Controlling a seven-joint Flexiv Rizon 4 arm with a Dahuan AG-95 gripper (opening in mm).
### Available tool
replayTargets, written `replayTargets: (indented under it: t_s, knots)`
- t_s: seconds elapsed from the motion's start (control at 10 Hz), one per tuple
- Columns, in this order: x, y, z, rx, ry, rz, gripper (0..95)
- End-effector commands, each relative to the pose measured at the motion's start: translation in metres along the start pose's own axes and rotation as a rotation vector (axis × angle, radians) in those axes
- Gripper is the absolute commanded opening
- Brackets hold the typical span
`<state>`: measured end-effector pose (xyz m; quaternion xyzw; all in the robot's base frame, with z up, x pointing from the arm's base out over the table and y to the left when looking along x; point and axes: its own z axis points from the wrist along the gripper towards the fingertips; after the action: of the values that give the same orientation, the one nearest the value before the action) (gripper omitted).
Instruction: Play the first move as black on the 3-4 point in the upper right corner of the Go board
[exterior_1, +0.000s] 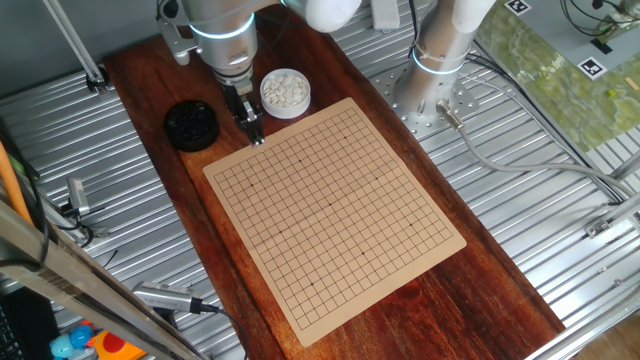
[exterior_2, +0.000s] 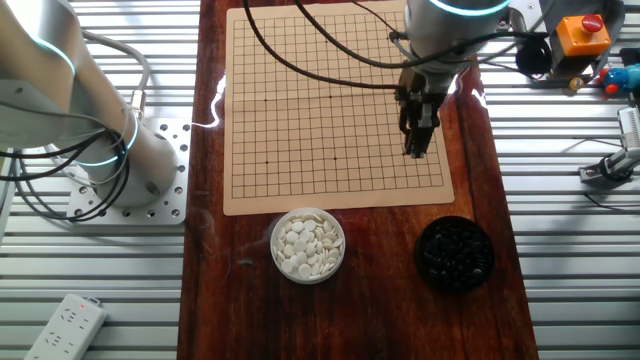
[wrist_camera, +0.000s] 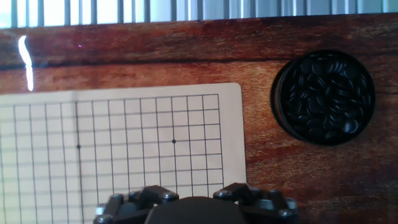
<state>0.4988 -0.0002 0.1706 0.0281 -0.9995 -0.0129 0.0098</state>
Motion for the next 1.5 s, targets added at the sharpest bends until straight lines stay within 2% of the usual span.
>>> replayTargets:
  t_s: [0.1,1.1,1.5]
  knots:
    - [-0.0012,0.0001,0.0006,-0.07,0.067,-0.149,0.0]
    - [-0.0015,0.0,0.0007,-0.07,0.066,-0.146,0.0]
    - [-0.0081,-0.007,0.0057,-0.075,0.067,-0.167,0.0]
